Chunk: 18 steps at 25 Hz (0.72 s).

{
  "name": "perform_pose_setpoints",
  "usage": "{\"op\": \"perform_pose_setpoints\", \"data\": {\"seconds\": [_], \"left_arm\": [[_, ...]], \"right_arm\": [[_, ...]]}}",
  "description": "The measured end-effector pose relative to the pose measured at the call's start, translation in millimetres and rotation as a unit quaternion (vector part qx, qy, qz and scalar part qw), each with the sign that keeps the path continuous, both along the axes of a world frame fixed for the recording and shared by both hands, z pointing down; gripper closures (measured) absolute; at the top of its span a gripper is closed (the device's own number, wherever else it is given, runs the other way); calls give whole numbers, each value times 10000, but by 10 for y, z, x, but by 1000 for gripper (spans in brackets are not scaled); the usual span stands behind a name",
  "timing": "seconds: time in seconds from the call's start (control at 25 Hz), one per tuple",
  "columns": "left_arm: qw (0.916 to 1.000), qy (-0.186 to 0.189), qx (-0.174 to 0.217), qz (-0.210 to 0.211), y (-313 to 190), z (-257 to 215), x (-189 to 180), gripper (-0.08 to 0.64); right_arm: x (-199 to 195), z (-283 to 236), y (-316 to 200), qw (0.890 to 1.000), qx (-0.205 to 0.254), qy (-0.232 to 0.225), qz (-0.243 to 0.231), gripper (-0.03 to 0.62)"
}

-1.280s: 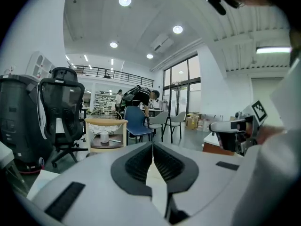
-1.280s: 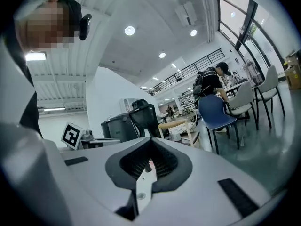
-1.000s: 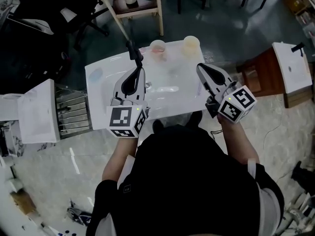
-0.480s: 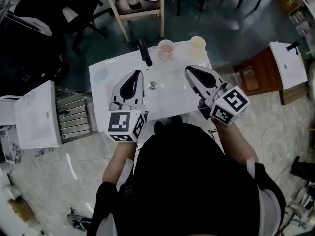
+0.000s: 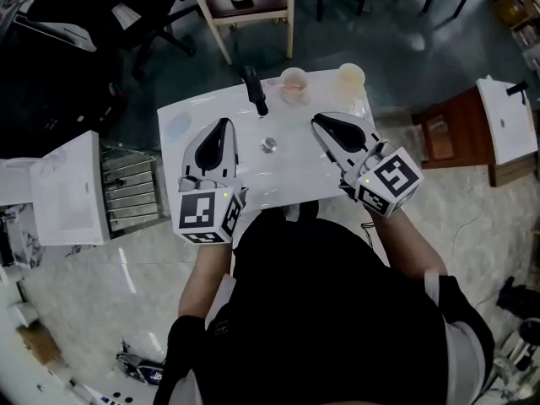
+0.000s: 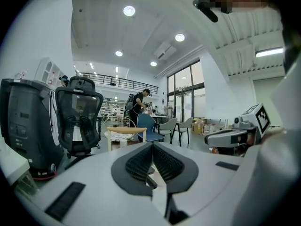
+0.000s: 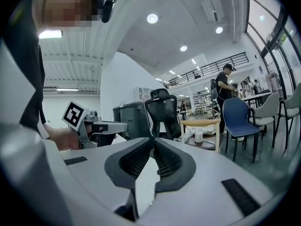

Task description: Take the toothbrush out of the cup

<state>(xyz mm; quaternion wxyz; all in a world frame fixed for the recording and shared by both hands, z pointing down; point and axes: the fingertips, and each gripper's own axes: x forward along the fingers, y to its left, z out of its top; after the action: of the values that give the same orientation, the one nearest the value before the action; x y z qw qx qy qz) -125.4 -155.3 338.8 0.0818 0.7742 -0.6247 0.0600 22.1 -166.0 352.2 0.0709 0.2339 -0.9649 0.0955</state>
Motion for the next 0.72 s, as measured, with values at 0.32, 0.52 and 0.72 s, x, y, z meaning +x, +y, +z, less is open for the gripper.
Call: {"op": "perform_pose_setpoints", "data": {"seconds": [0.32, 0.52, 0.72], "left_arm": [[9994, 66, -47, 342, -273, 84, -498, 543], [9982, 30, -82, 588, -473, 205, -757, 543], [9970, 134, -239, 723, -596, 380, -810, 543]], "right_arm": [[-561, 281, -485, 9969, -40, 537, 569, 561], [-809, 614, -681, 9916, -128, 820, 988, 549], [-811, 932, -902, 9829, -39, 1399, 1198, 497]]}}
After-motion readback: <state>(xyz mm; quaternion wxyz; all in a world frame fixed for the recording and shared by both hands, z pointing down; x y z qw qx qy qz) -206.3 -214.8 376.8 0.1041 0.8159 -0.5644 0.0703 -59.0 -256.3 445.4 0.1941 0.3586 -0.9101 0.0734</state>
